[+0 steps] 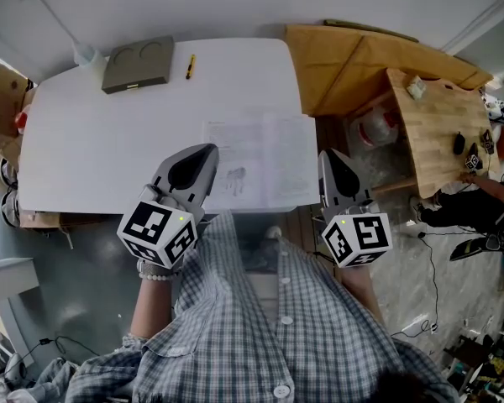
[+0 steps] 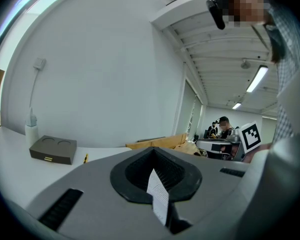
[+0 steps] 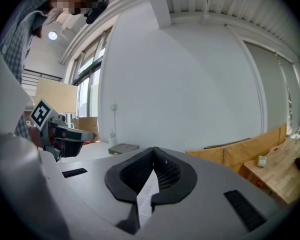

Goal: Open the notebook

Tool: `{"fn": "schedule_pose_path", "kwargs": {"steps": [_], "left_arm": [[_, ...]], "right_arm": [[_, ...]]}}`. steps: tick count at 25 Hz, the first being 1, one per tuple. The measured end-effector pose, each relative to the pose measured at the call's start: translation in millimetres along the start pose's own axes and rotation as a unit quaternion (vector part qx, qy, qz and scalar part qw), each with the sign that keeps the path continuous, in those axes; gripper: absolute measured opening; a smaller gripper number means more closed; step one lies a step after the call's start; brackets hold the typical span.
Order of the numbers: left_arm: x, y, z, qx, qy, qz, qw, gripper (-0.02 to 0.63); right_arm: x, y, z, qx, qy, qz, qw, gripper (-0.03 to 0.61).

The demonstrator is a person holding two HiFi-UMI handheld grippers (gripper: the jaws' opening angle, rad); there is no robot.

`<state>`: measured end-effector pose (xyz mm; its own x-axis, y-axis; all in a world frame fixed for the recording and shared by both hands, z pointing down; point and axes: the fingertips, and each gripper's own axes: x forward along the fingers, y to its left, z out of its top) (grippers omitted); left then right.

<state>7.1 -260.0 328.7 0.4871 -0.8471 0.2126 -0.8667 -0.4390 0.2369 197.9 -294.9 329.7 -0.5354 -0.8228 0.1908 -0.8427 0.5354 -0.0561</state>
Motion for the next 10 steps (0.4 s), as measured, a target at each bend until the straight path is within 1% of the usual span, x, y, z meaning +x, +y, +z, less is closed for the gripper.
{"fn": "schedule_pose_path", "kwargs": {"steps": [10], "left_arm": [[2.2, -2.8, 0.2, 0.001, 0.002, -0.004, 1.0, 0.008]], "right_arm": [[-0.3, -1.9, 0.0, -0.003, 0.003, -0.001, 1.0, 0.021]]}}
